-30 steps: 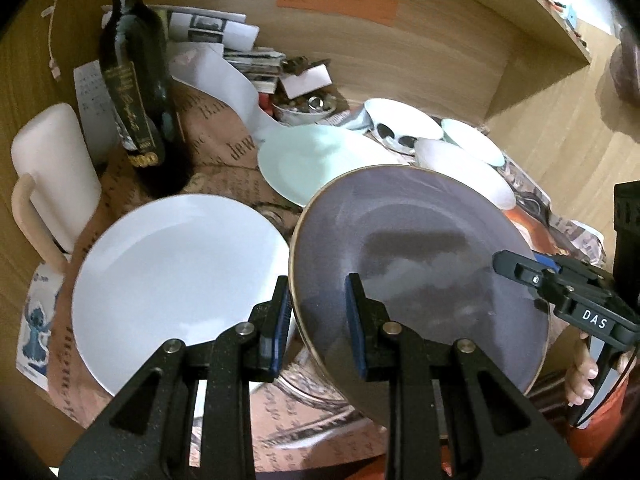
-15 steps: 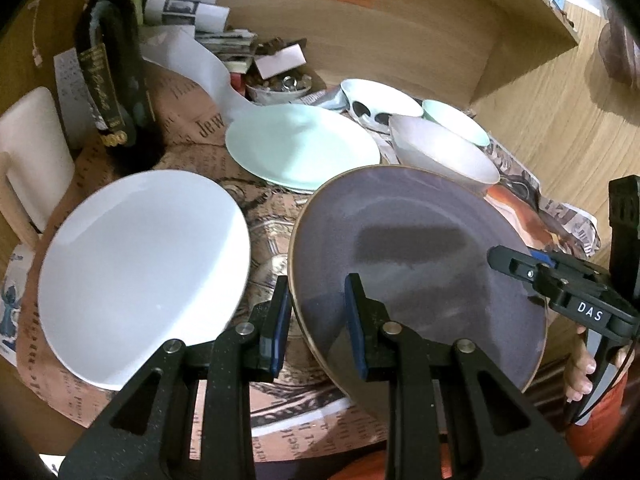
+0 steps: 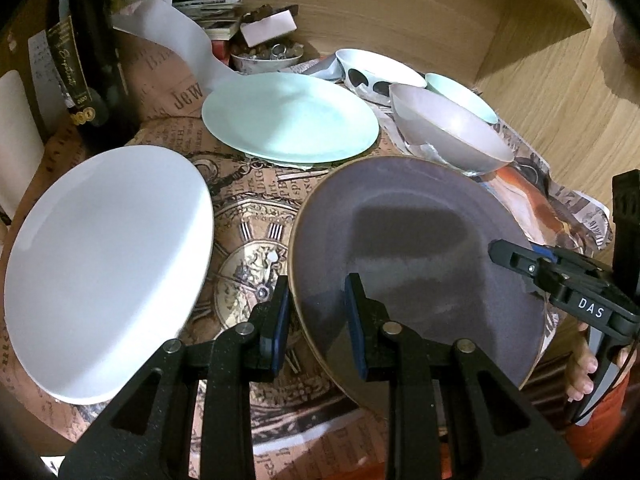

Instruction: Organize plates and bowls

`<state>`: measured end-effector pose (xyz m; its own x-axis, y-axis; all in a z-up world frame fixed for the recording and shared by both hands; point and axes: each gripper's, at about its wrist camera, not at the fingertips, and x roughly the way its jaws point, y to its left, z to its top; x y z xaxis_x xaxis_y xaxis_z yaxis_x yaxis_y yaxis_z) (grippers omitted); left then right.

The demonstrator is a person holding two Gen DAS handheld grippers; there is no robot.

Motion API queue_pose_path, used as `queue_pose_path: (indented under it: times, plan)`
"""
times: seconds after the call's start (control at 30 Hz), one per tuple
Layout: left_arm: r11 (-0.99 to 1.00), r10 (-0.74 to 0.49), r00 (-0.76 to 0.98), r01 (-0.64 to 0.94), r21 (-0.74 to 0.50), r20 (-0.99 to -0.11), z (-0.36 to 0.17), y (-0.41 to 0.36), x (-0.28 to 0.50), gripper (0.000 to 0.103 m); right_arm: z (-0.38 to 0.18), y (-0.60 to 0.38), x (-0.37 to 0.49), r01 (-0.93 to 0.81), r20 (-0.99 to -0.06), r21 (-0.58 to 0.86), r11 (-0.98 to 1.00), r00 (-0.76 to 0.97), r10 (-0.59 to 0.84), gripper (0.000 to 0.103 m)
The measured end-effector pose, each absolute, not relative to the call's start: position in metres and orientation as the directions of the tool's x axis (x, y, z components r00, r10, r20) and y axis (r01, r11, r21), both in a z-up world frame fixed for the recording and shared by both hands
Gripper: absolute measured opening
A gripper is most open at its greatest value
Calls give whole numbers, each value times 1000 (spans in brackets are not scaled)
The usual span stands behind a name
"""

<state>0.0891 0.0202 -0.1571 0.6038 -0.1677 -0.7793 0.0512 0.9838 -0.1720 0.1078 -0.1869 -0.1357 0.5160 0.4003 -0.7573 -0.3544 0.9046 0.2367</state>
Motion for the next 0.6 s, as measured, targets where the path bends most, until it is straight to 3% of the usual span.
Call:
queue_pose_path:
  times: [0.3,0.6]
  plan:
    - [986,-159,620,53,-161,-768,-161,20,94,26,-138,-187,111,-359,-756,237,903,515,403,32]
    - [993,-111,662,44,-109,-742,-148,25,85,28,-115,-189,96,-359,-707,144,922,615,349,37]
